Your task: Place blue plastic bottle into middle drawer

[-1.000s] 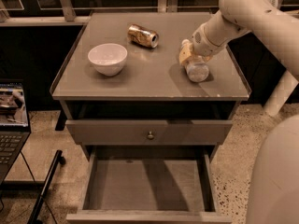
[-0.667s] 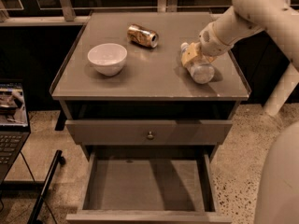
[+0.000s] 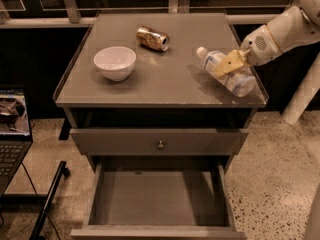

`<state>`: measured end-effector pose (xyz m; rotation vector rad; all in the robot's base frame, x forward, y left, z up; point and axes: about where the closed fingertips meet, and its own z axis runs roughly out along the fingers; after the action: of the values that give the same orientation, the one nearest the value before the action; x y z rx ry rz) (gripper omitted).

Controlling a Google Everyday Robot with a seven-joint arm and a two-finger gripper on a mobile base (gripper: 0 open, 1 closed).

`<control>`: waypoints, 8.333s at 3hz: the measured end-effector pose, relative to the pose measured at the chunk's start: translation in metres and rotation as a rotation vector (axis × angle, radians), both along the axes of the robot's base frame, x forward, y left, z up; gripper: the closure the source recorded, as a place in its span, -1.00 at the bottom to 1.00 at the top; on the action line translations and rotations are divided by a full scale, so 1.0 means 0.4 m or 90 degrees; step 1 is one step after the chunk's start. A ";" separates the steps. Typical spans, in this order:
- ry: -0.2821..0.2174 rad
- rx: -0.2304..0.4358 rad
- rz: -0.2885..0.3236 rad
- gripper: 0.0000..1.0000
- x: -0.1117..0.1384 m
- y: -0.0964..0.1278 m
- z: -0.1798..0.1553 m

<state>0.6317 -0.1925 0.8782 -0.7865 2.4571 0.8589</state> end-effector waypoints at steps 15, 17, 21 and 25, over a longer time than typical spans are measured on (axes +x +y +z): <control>0.160 0.320 -0.239 1.00 -0.507 0.041 -0.699; 0.241 0.360 -0.256 1.00 -0.491 0.055 -0.872; 0.249 0.255 -0.256 0.65 -0.347 0.163 -1.041; 0.249 0.255 -0.256 -1.00 -0.347 0.163 -1.041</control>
Offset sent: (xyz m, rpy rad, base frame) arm -0.0249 -0.0153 0.0079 0.0776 -0.0548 0.0914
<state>0.4928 -0.1271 0.4618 0.0235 2.4984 1.3761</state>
